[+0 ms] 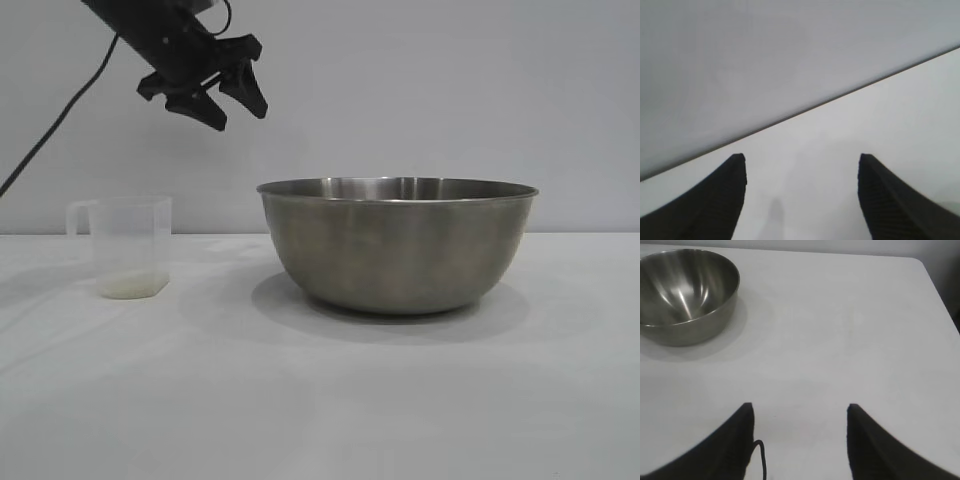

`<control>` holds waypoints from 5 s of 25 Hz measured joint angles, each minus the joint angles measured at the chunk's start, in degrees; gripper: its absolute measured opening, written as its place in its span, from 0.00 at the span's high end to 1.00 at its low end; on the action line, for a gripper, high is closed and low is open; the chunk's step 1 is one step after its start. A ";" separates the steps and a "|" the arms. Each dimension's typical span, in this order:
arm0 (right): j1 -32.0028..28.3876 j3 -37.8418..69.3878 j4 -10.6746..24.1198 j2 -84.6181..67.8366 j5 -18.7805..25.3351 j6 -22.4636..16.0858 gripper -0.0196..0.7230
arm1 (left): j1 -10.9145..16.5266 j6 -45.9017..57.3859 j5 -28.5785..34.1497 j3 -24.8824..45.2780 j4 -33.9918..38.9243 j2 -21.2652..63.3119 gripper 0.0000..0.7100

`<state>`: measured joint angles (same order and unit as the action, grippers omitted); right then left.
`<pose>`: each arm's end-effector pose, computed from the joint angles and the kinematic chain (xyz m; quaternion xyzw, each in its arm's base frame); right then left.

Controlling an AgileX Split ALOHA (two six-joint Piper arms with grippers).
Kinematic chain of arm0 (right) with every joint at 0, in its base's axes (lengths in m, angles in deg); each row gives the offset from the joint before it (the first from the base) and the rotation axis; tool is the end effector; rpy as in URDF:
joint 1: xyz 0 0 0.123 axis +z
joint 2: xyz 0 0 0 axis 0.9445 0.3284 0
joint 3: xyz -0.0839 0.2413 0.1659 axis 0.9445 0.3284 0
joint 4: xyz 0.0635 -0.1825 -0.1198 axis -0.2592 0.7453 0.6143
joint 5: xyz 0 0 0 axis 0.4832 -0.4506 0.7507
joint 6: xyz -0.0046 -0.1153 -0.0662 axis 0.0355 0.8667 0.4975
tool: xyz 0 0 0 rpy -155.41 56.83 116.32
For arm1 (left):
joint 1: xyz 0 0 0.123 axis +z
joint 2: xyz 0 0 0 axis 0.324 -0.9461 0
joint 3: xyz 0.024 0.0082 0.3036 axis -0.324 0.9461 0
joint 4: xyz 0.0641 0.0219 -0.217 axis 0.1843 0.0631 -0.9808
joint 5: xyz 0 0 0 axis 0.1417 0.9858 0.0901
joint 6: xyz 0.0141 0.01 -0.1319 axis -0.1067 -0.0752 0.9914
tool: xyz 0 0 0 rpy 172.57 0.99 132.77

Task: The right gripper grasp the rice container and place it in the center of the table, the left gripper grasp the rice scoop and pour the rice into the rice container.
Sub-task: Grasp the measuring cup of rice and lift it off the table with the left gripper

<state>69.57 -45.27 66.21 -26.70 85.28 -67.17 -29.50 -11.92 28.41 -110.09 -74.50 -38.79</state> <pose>-0.0160 0.0128 0.2337 -0.0554 0.8703 0.0113 0.4892 0.5225 -0.1517 0.2748 0.2412 0.8249 -0.1849 0.4767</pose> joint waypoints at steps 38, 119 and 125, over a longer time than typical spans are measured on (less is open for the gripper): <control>0.00 0.00 0.00 0.00 0.00 -0.11 0.45 | -3.83 50.25 -4.72 1.08 48.15 6.44 0.40; 0.00 0.00 0.00 0.00 0.00 -0.11 0.45 | -0.36 52.10 -98.31 89.64 44.98 10.33 0.40; 0.00 0.00 0.00 0.00 0.00 -0.11 0.45 | -0.36 52.10 -98.31 87.11 44.98 8.69 0.40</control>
<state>69.57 -45.27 66.21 -26.70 85.28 -67.29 -29.86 40.18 -69.90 -22.97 -29.52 -30.10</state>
